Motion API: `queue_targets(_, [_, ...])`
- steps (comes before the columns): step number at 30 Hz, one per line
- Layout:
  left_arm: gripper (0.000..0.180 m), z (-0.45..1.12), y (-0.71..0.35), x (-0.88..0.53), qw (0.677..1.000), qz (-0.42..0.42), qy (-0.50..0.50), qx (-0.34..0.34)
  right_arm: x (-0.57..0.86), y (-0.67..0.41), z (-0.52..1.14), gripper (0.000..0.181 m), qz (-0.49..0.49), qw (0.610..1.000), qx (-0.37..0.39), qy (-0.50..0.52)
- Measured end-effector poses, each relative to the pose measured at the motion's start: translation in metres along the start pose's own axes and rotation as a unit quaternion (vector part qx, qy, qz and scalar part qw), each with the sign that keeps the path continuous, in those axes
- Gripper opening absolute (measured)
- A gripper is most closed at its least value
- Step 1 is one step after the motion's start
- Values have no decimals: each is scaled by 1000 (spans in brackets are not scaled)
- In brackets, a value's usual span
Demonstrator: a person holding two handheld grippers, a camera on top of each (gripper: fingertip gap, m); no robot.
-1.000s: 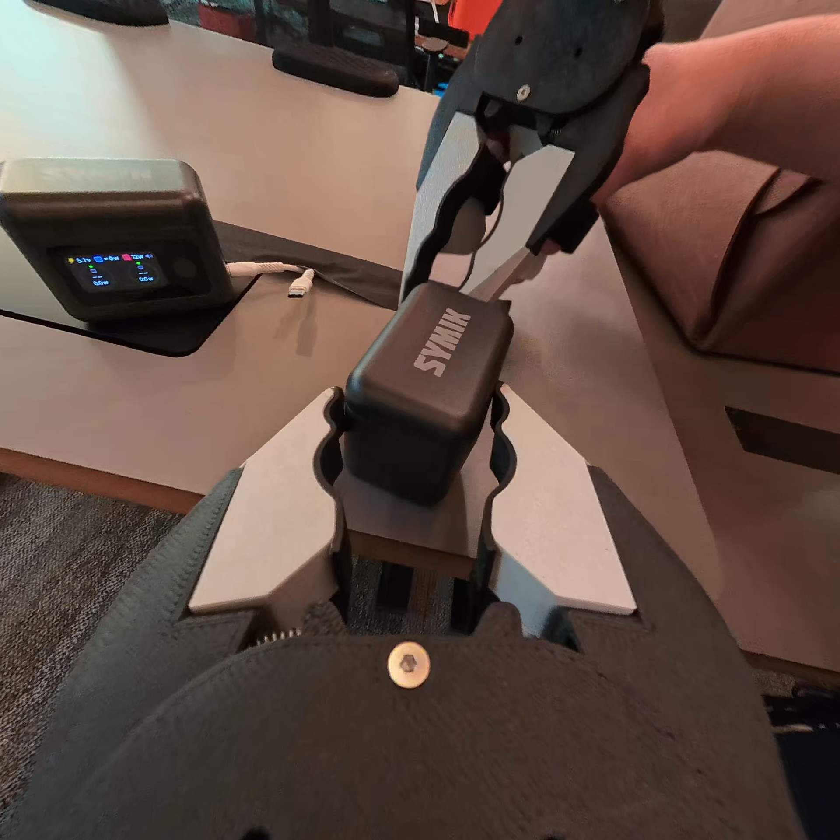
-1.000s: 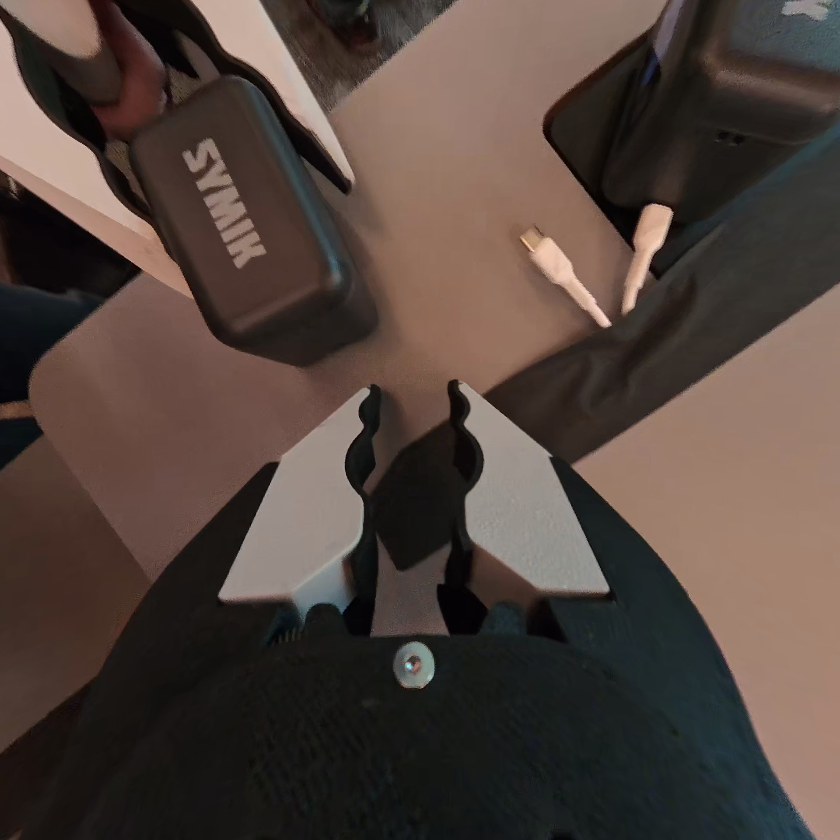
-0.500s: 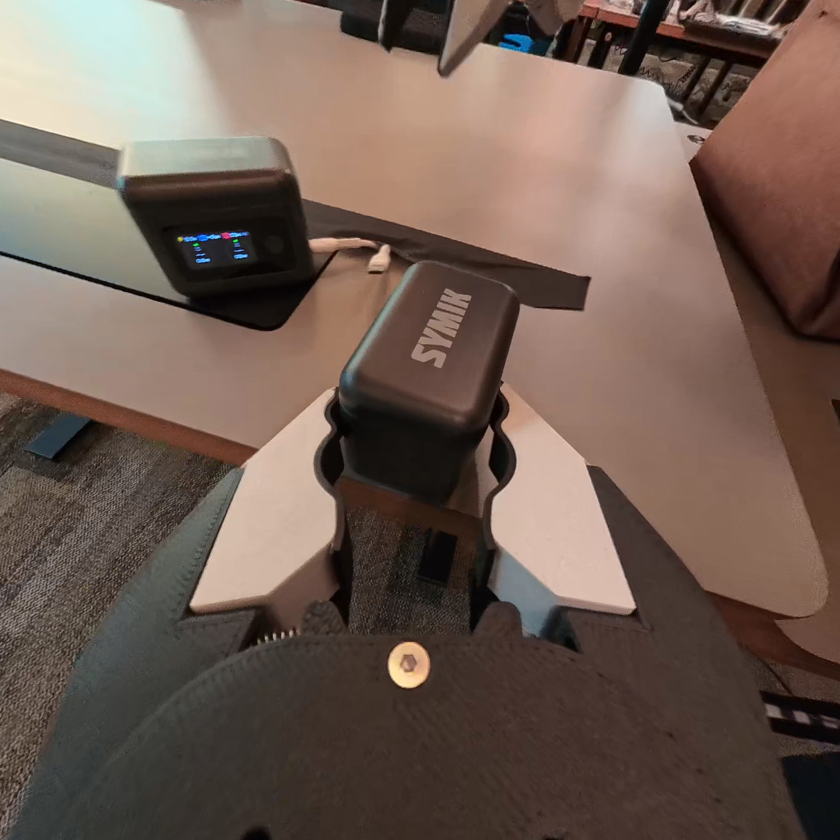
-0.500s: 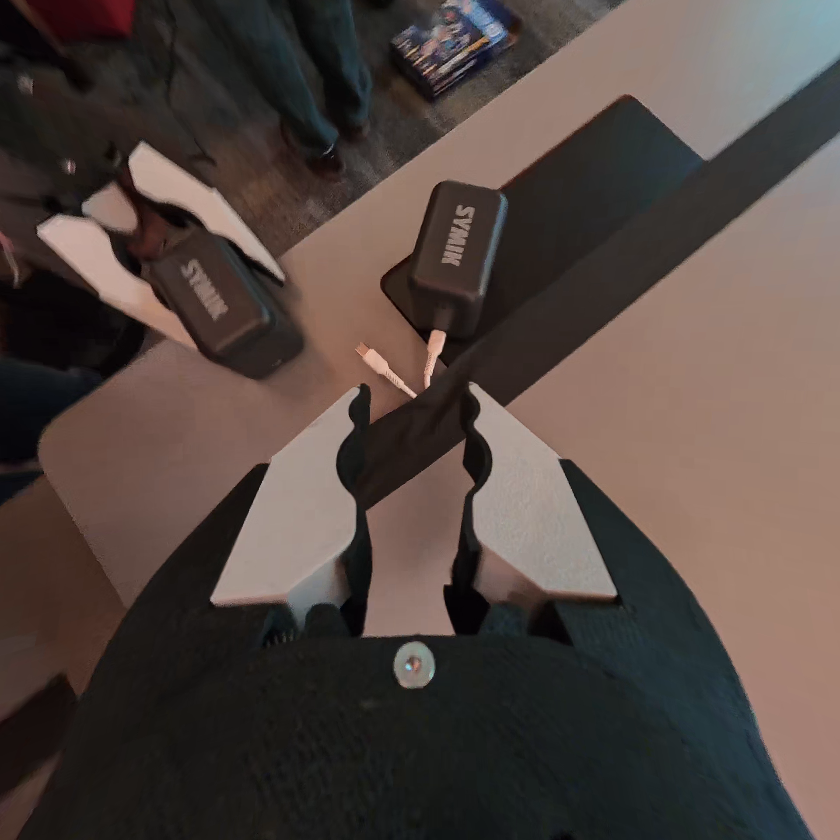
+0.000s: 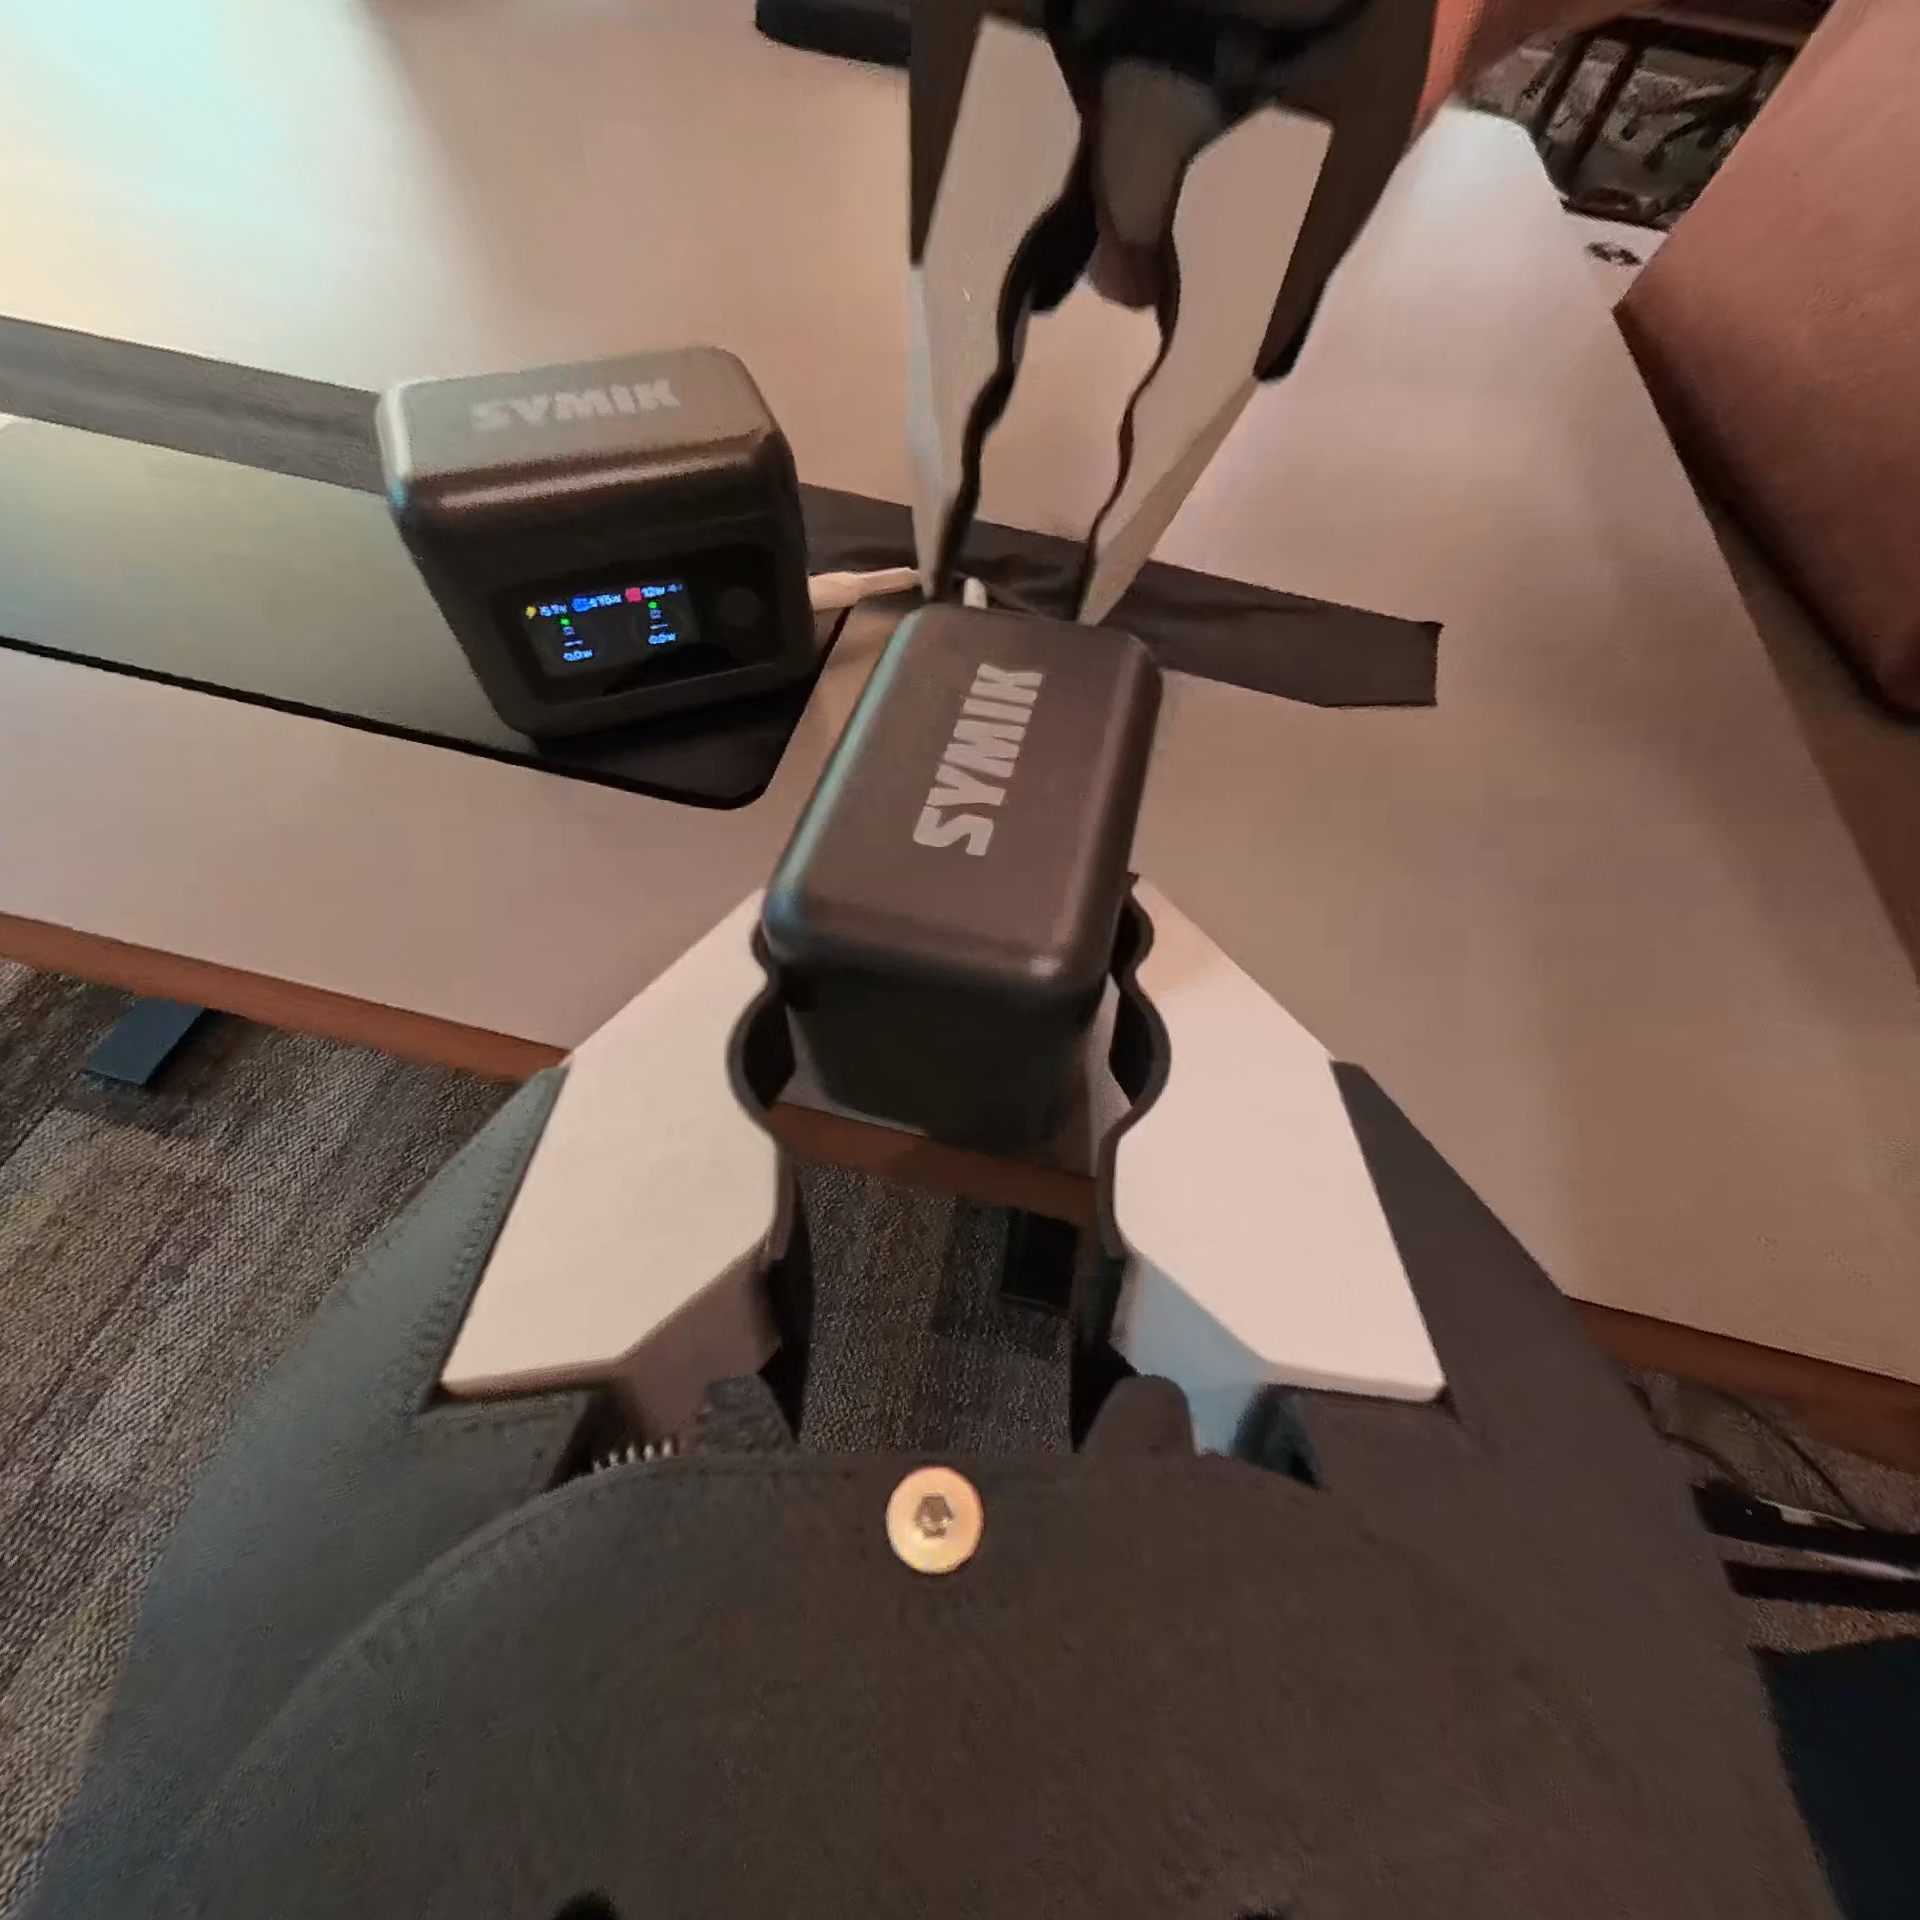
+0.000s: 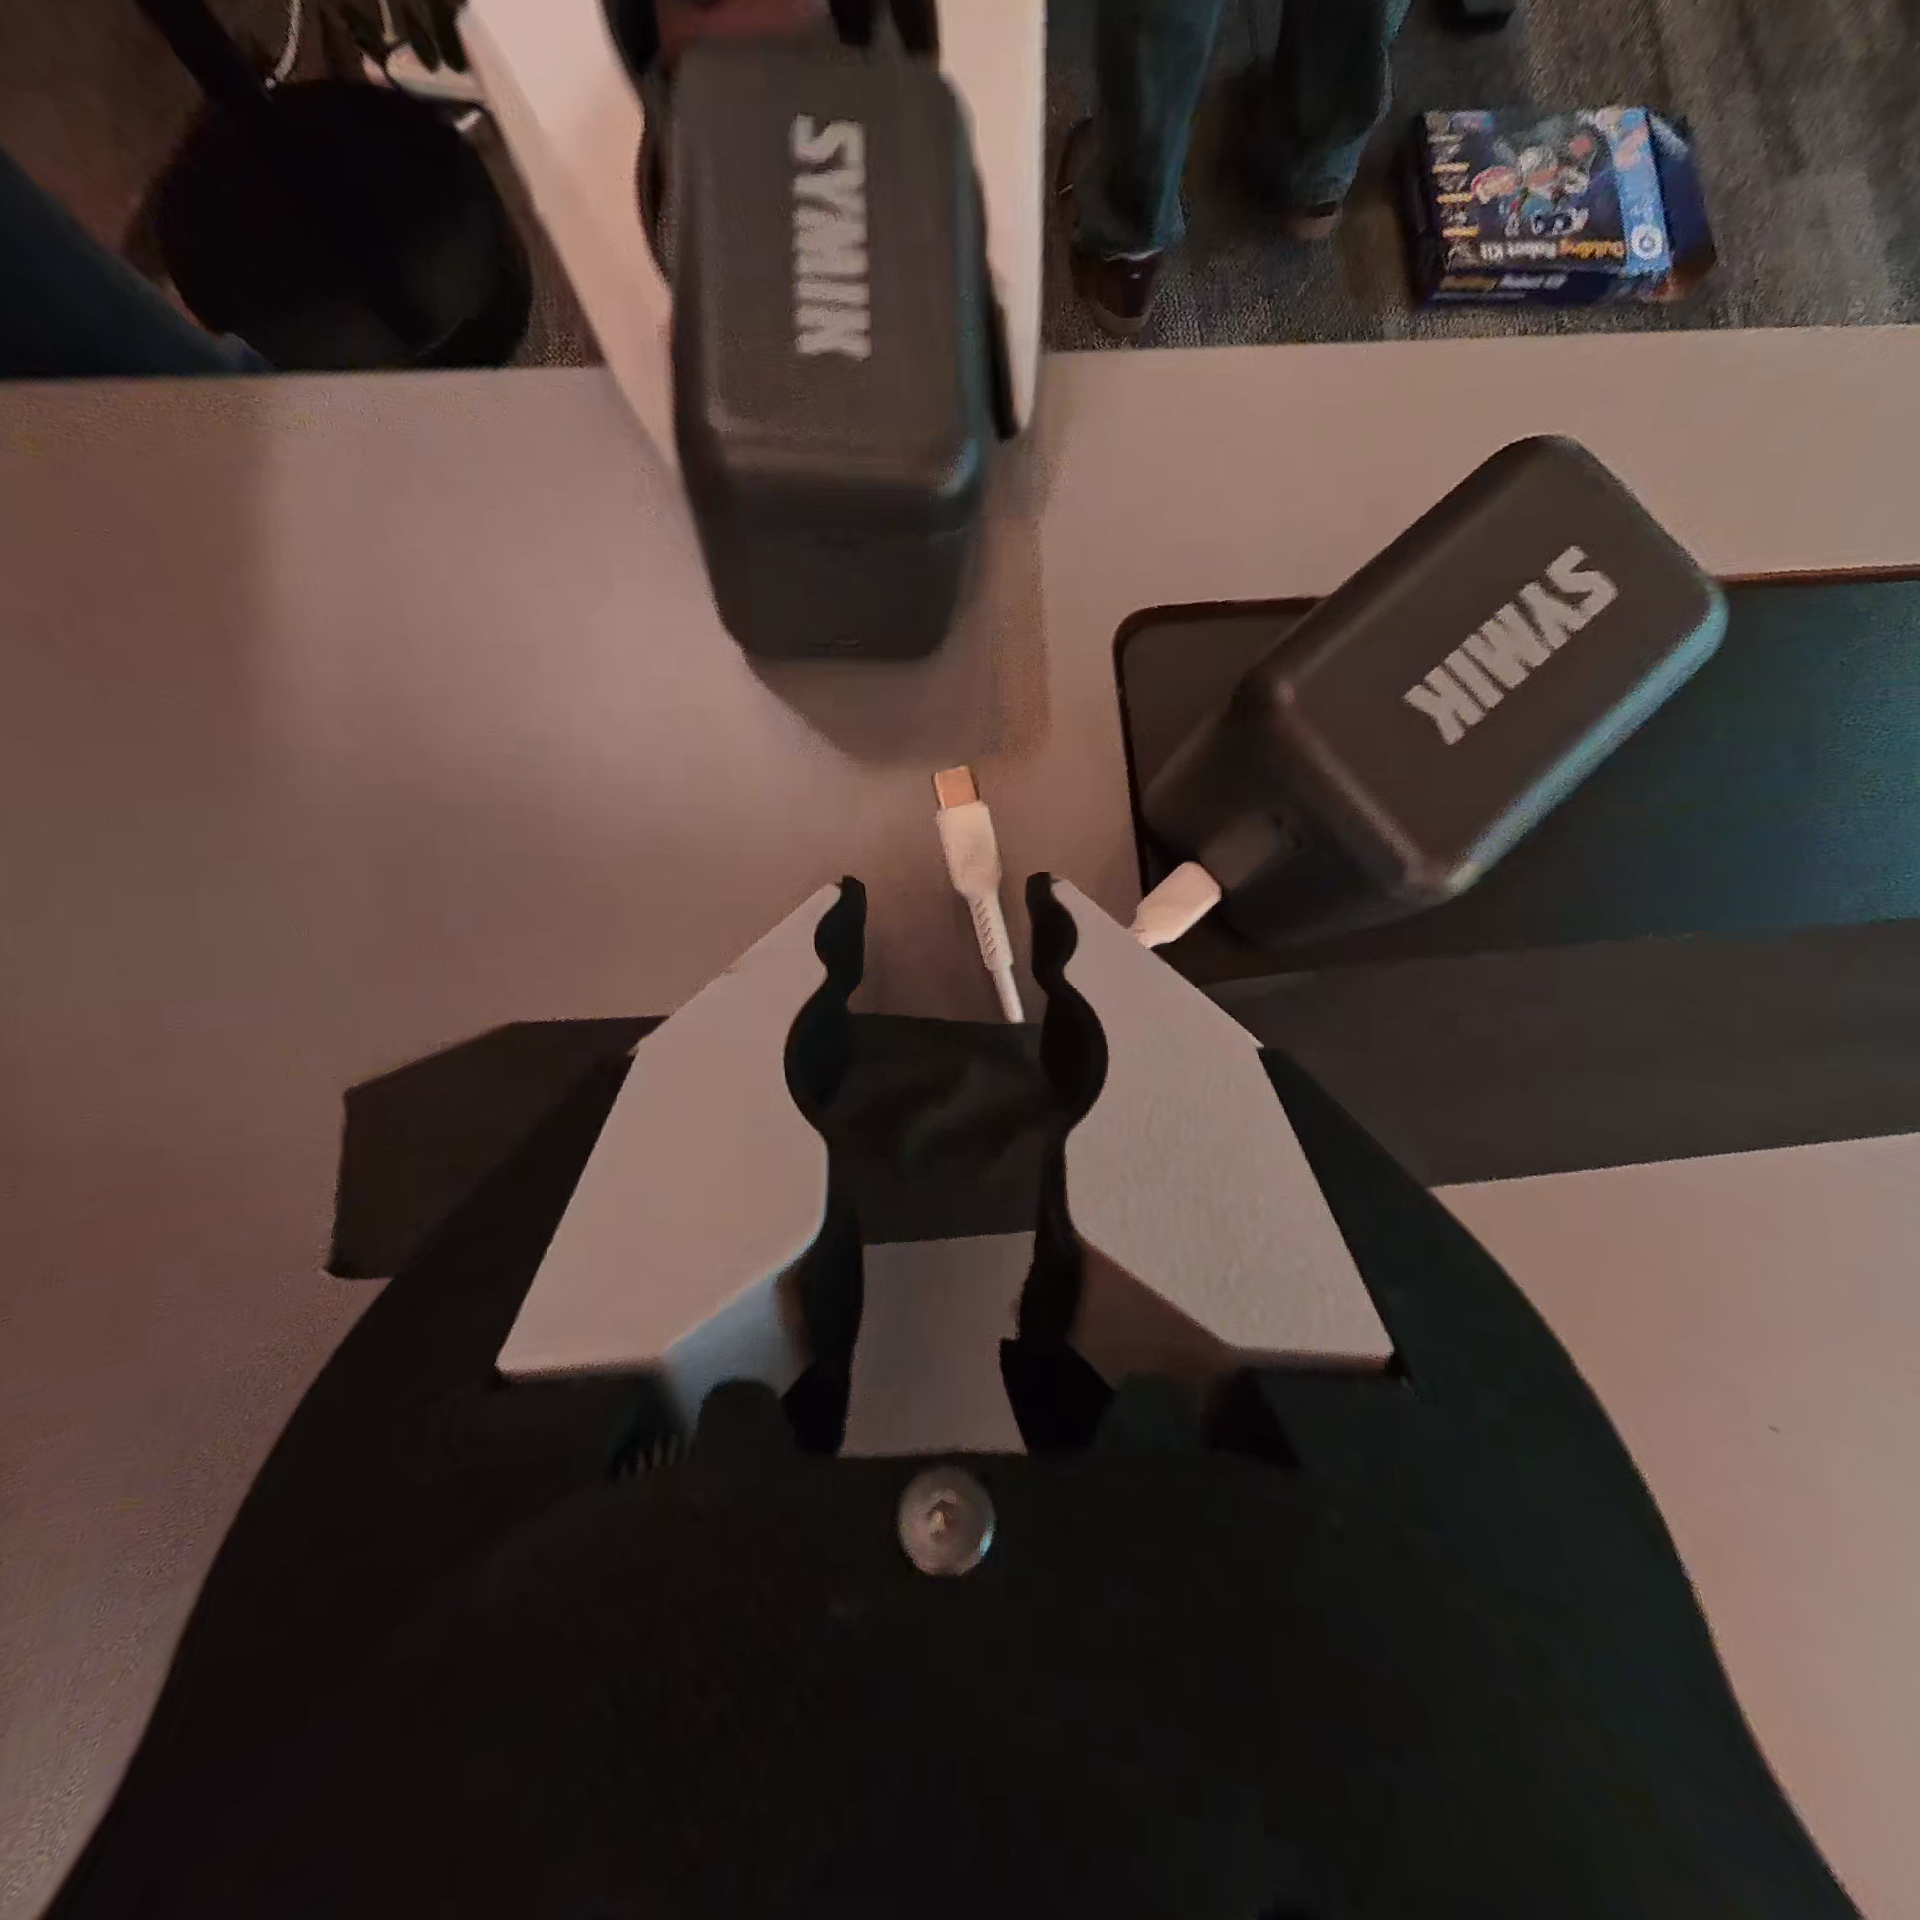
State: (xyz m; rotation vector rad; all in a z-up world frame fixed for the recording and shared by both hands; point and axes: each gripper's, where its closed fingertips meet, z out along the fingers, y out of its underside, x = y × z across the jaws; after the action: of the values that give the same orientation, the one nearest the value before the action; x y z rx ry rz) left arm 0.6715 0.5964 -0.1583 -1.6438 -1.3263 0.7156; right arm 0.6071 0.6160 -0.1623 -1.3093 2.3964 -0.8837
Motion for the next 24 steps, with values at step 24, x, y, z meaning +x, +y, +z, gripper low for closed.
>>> queue_targets(24, [60, 20, -9, -11, 1000, 1, -3, -26, 3, 5, 13, 9, 13, 999, 33, -9])
